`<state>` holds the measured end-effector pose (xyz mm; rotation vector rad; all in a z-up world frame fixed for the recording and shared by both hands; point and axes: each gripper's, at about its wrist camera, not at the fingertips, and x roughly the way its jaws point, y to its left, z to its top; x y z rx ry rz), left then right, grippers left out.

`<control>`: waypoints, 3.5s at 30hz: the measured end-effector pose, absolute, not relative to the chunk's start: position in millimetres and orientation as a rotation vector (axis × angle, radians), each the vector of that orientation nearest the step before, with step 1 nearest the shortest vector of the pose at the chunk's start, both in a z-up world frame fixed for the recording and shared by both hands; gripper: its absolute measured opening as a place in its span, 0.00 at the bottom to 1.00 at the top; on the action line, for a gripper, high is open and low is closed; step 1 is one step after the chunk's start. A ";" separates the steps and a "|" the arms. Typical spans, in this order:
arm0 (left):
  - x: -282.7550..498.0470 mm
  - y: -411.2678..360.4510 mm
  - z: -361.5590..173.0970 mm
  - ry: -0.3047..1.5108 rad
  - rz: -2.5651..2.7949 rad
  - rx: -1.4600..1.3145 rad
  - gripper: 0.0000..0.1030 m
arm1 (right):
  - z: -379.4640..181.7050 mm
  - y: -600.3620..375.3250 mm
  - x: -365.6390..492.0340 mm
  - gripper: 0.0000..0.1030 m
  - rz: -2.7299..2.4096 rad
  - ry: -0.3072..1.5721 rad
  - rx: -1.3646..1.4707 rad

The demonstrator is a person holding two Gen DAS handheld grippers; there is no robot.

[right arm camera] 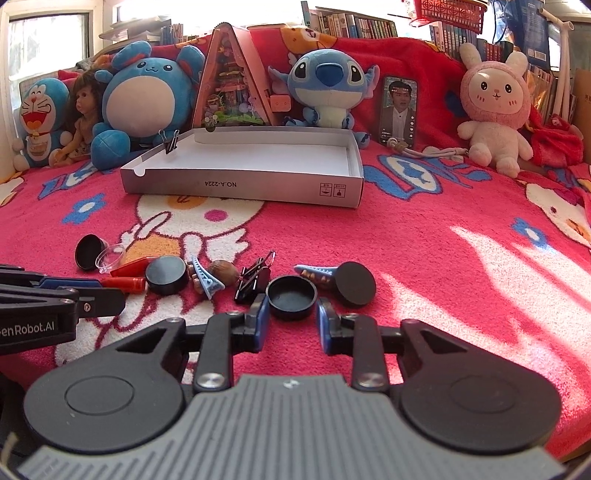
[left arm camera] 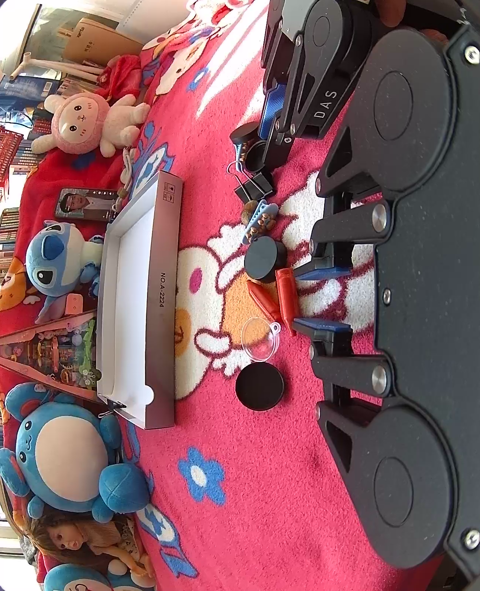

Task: Organize rigid objects
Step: 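Lower the left tool toward the red crayon while the right tool approaches the black cap, then close the left tool on the red crayon while the right tool grips the black cap, then carry the red crayon with the left tool over the white box while the right carries the cap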

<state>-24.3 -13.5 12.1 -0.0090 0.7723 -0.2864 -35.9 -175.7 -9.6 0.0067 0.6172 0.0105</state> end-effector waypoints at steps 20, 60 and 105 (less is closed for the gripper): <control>-18.2 -35.6 2.4 0.704 -0.231 0.038 0.51 | -11.5 -177.8 -26.2 0.50 0.002 0.617 0.003; -22.1 -27.6 39.1 0.622 -0.275 0.013 0.41 | 4.9 -170.5 -26.4 0.38 0.014 0.554 -0.002; 79.2 -19.3 57.8 0.661 -0.286 -0.053 0.41 | 32.6 -185.3 35.1 0.38 0.035 0.512 0.084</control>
